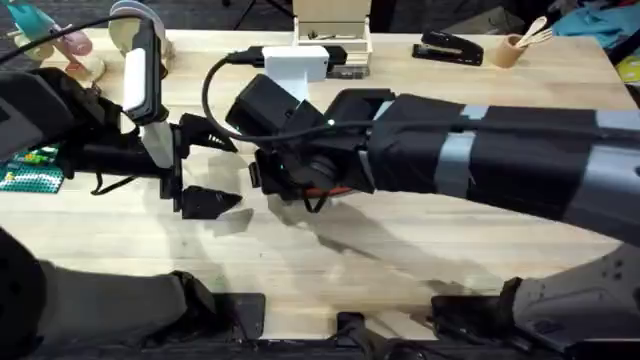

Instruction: Unzip the bag, pick up the pens from the table one at a time and place them inside, then zip the bag closed.

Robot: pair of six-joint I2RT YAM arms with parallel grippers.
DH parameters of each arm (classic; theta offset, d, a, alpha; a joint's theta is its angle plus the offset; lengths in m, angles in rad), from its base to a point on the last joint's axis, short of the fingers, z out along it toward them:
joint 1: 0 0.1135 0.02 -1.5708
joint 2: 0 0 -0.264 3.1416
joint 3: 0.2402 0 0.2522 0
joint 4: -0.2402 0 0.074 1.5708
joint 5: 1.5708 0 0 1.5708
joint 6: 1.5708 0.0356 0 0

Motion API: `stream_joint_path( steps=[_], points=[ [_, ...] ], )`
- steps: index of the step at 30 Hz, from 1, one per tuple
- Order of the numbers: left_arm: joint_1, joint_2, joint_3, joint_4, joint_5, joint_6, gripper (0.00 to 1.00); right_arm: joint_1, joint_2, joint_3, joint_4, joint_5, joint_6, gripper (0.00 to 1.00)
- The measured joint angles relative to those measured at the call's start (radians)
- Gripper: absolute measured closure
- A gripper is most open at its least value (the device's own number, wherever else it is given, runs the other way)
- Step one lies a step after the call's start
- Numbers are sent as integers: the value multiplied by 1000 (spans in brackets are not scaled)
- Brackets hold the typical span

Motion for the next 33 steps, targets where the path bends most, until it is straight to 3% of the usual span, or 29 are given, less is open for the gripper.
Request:
stream_joint_path(
  steps=[12, 24, 33],
  points=[
    [0, 0, 0, 0, 0, 0, 7, 1, 0, 0, -1, 0, 6, 962],
    [0, 0, 0, 0, 0, 0, 7, -13, -6, 0, -8, -1, -2, 969],
    [0, 0, 0, 0, 0, 0, 7, -71, -122, 0, -13, -1, -11, 969]
  ],
)
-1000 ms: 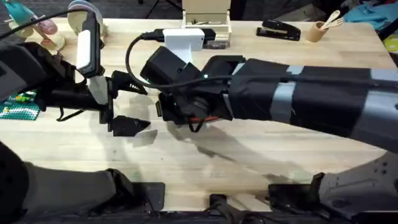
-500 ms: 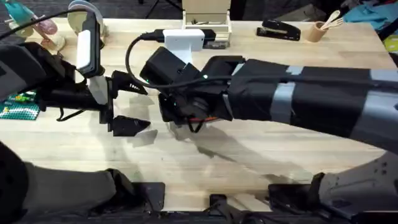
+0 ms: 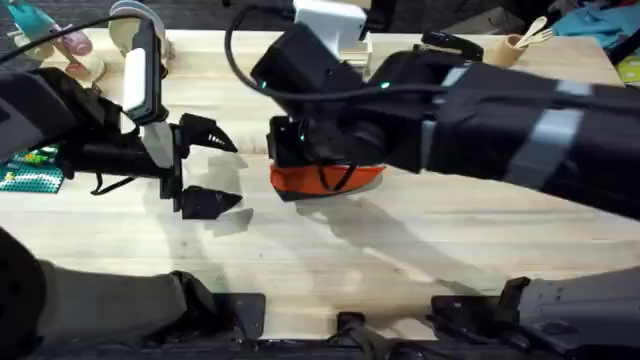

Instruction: Unzip the bag, pick up the pens from the table one at a time and place them inside, then zip the bag closed.

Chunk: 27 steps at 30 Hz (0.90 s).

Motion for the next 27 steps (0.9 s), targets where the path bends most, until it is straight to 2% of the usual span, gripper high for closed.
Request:
stream_joint_path(
  steps=[15, 20, 21, 22, 23, 27],
  points=[
    [0, 0, 0, 0, 0, 0, 7, -3, -19, 0, -7, 1, -40, 970],
    [0, 0, 0, 0, 0, 0, 7, -3, -47, 0, -60, 0, -43, 970],
    [0, 0, 0, 0, 0, 0, 7, -3, -60, 0, -73, -2, -43, 942],
    [0, 0, 0, 0, 0, 0, 7, -3, -72, 0, -86, -5, -44, 888],
    [0, 0, 0, 0, 0, 0, 7, -3, -85, 0, -98, -11, -44, 768],
    [0, 0, 0, 0, 0, 0, 8, -3, -112, 0, -145, -52, -44, 193]
  ],
)
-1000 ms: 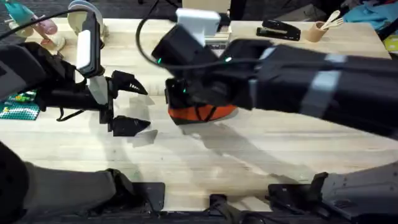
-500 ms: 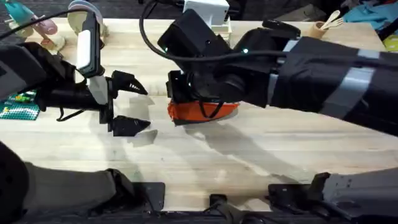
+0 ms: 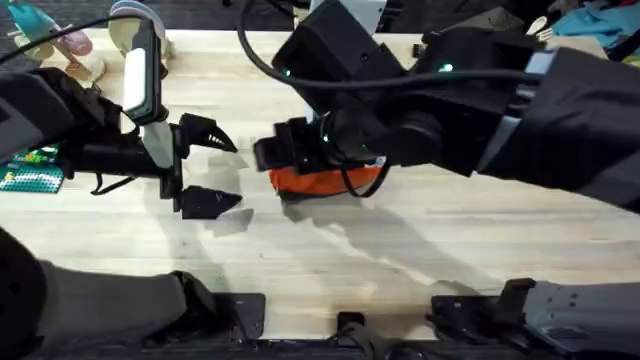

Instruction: Unzip the bag, pick up the pens from the table one at a time and place them inside, then zip the bag closed.

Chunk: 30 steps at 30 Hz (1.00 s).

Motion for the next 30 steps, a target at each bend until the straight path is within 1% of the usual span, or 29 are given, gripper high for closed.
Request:
stream_joint_path(
  steps=[1, 4, 5, 10, 23, 30],
  points=[
    [0, 0, 0, 0, 0, 0, 8, 1, 0, 0, -7, -6, -3, 109],
    [0, 0, 0, 0, 0, 0, 7, 2, 1, 0, -12, -35, -3, 22],
    [0, 0, 0, 0, 0, 0, 7, 3, 1, 0, -12, -47, -3, 9],
    [0, 0, 0, 0, 0, 0, 9, 3, 1, 0, -13, -75, -3, 4],
    [0, 0, 0, 0, 0, 0, 7, 3, 1, 0, -13, -84, -2, 4],
    [0, 0, 0, 0, 0, 0, 7, 8, 1, 0, 16, -83, 53, 4]
  ],
)
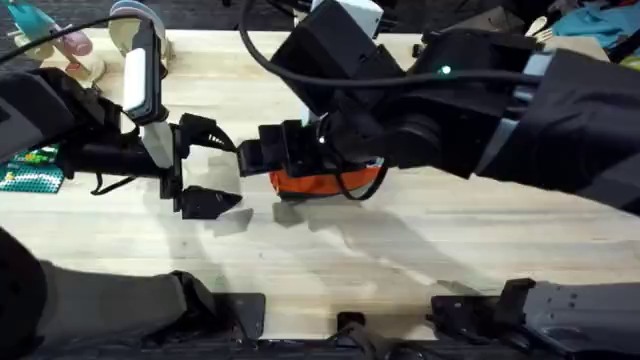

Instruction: Unzip the bag, pick up the pens from the table one at a time and place them inside, then zip the bag closed.

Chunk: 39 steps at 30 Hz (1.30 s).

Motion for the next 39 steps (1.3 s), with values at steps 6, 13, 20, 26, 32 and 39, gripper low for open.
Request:
stream_joint_path(
  steps=[6, 13, 20, 26, 32, 39],
  points=[
    [0, 0, 0, 0, 0, 0, 7, 41, 8, 0, 14, 9, 28, 4],
    [0, 0, 0, 0, 0, 0, 7, 56, 14, 0, 18, 31, 50, 4],
    [0, 0, 0, 0, 0, 0, 7, 64, 36, 0, 31, 35, 92, 4],
    [0, 0, 0, 0, 0, 0, 7, 69, 73, 0, 56, 38, 115, 4],
    [0, 0, 0, 0, 0, 0, 7, 73, 105, 0, 97, 38, 121, 5],
    [0, 0, 0, 0, 0, 0, 7, 73, 157, 0, 150, 38, 121, 10]
  ],
)
